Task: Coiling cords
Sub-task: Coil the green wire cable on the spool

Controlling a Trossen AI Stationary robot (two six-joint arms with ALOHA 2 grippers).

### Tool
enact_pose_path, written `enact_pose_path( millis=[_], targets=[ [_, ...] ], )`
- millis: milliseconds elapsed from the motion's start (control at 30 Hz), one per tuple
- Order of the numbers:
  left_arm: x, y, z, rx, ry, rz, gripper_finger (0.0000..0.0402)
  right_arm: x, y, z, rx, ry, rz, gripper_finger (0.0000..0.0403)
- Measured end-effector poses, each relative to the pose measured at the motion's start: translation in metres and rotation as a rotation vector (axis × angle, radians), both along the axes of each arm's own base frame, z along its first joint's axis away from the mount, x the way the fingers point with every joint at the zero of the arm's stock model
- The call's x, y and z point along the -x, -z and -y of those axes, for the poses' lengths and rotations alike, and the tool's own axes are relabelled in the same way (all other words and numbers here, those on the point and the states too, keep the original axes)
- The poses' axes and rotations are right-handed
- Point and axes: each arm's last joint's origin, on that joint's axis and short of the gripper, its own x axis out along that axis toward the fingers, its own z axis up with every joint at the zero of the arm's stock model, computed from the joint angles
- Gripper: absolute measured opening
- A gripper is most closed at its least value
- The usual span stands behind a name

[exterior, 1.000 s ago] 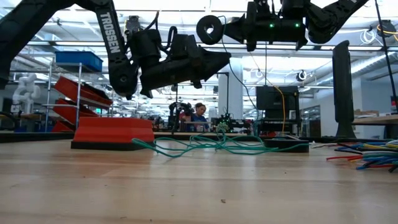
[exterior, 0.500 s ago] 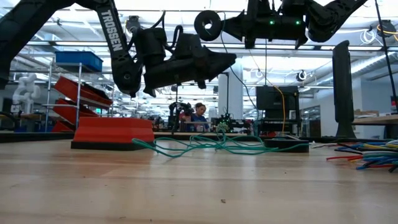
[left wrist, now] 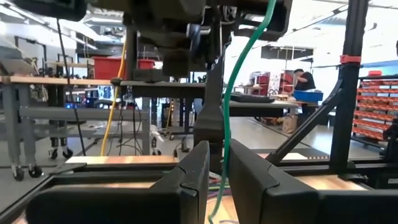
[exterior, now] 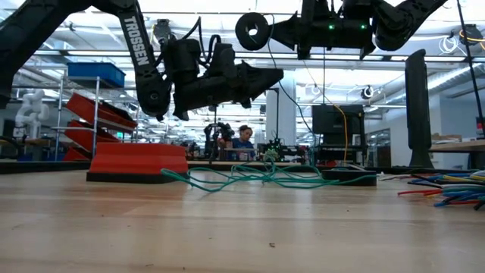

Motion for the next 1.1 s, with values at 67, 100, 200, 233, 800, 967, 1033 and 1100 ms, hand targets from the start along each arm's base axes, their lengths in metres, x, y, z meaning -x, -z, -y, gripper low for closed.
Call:
enact_pose_path(
  millis=[67, 100, 200, 233, 800, 967, 1033, 1100],
  targets=[
    [0.003, 0.002, -0.003, 0.008, -0.007, -0.009, 0.0061, 0.0, 0.0, 0.0, 0.0, 0.0, -0.001, 0.0],
    [0.004, 0.003, -0.004, 0.014, -0.009, -0.012, 0.0061, 0.0, 0.0, 0.0, 0.0, 0.0, -0.001, 0.0],
    [0.005, 0.003, -0.006, 0.02, -0.014, -0.013, 0.006, 0.0, 0.0, 0.0, 0.003, 0.0, -0.002, 0.0],
    [0.005, 0.003, -0.007, 0.019, -0.015, -0.011, 0.0057, 0.0, 0.0, 0.0, 0.006, 0.001, -0.002, 0.0],
    [0.004, 0.005, -0.013, 0.065, -0.163, -0.024, 0.0003, 0.0, 0.001, 0.0, 0.003, -0.001, -0.015, 0.0],
    [0.006, 0.005, -0.023, 0.138, -0.226, -0.033, 0.0002, -0.001, 0.002, -0.003, 0.005, -0.013, -0.019, 0.0],
    [0.008, 0.007, -0.03, 0.174, -0.259, -0.053, 0.0001, -0.002, 0.002, -0.004, 0.005, -0.014, -0.019, 0.0],
    [0.01, 0.01, -0.036, 0.209, -0.278, -0.078, 0.0001, -0.002, 0.002, -0.004, 0.004, -0.015, -0.019, 0.0]
  ],
)
